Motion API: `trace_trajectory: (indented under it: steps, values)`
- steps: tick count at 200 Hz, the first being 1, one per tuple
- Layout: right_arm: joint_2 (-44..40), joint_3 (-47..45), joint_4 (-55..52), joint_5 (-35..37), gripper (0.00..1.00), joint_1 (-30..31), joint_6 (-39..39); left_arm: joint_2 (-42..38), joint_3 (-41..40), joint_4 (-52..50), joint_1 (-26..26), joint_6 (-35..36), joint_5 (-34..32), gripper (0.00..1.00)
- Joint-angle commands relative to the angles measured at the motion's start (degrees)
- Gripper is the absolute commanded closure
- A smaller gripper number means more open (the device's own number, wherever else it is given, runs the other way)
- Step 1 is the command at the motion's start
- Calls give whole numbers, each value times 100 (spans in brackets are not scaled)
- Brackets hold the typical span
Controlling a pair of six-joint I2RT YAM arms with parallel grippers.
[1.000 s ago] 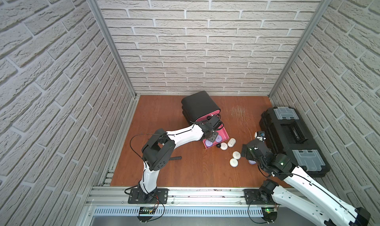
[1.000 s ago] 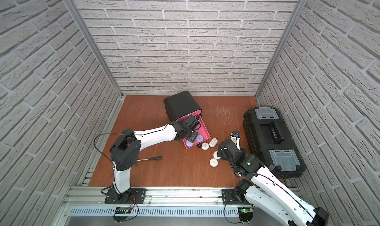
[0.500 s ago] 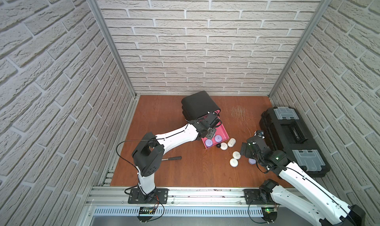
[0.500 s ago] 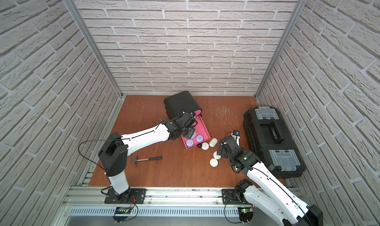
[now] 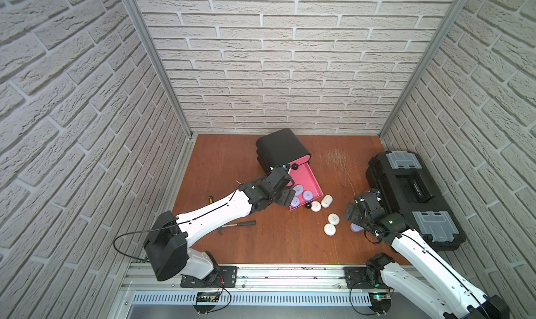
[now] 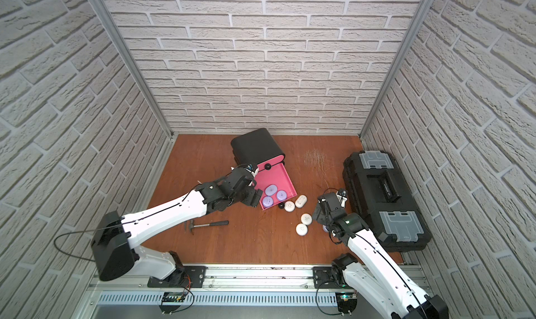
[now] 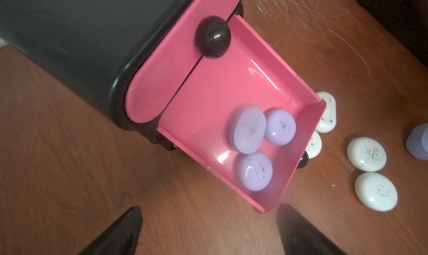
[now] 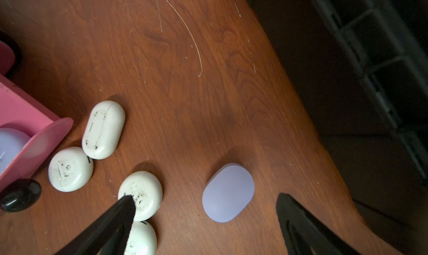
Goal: Put the bluetooth earphones in the drawer according to color
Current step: Pick up the Bluetooth earphone from the center of the board.
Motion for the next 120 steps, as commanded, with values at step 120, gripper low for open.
trace_trajectory:
  steps: [120]
  values:
    - [1278, -296, 597, -1352, 22, -1151, 640, -1568, -1789, 1168, 59, 263, -779, 2]
